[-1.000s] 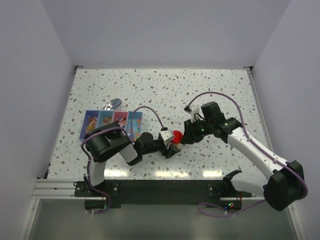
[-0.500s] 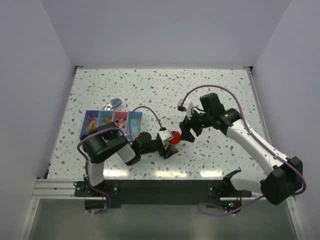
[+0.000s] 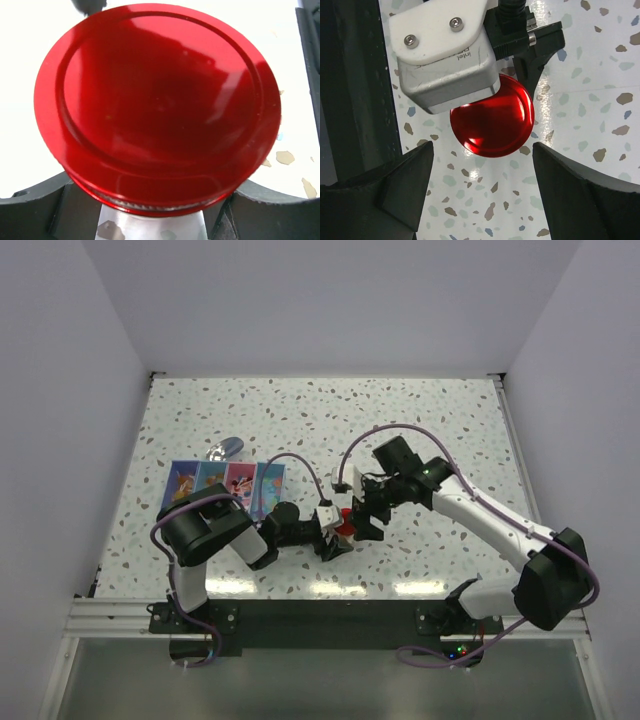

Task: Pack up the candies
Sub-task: Screw the bottle lid onto the packing bottle.

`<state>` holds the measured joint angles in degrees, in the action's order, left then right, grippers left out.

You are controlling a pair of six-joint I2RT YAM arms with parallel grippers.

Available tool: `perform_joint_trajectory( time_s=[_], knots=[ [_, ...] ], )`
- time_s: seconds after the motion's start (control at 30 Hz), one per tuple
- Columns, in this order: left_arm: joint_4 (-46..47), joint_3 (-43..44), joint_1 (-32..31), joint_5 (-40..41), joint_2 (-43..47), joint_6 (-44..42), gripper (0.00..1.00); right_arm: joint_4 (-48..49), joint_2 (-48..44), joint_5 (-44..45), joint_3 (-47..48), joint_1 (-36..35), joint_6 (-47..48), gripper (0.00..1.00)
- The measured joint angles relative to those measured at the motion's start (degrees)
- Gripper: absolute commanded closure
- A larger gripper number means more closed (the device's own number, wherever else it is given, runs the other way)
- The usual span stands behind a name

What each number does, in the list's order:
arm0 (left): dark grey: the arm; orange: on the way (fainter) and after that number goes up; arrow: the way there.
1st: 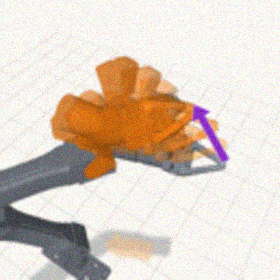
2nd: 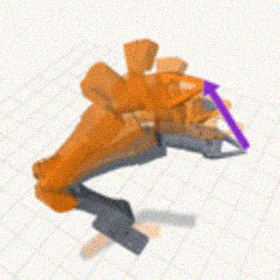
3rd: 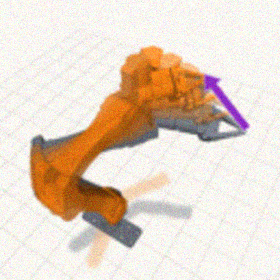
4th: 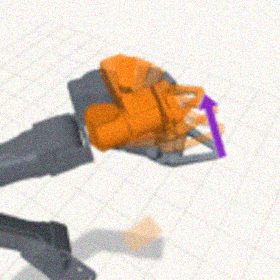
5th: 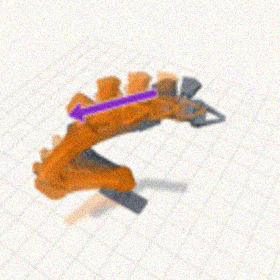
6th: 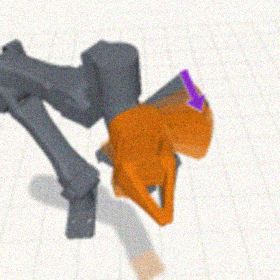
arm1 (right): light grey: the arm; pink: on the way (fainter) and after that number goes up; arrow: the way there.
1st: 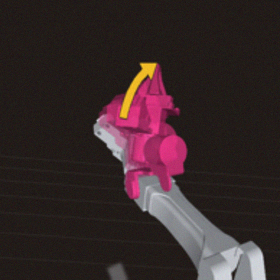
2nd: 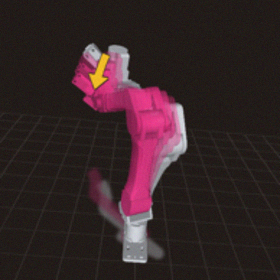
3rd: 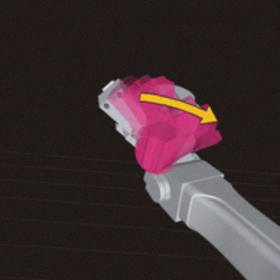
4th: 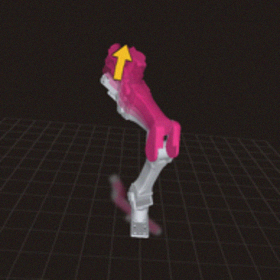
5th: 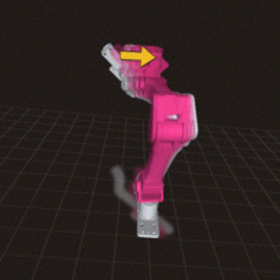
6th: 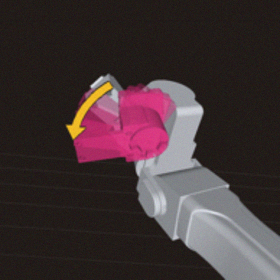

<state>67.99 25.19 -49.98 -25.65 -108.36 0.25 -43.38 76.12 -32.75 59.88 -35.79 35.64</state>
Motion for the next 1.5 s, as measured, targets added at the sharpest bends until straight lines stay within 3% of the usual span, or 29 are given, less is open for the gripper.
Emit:
perform_joint_trajectory(
  time_s=[0.67, 1.2, 1.5],
  knots=[
    [-2.4, 2.1, 0.0, -5.0, -0.6, -1.9, 0.58, -0.3, 4.2, -0.2, 1.4, -1.7, 2.6, 0.21],
    [-2.7, 2.3, -0.2, -3.8, -0.5, -1.5, 0.58, 5.5, 0.1, 3.5, -3.0, -3.6, -3.1, 0.59],
    [-2.8, 1.3, -0.6, -0.1, 0.6, -0.4, 0.58, 15.6, -4.6, 7.9, -9.4, -4.5, -15.3, 0.60]
  ],
)
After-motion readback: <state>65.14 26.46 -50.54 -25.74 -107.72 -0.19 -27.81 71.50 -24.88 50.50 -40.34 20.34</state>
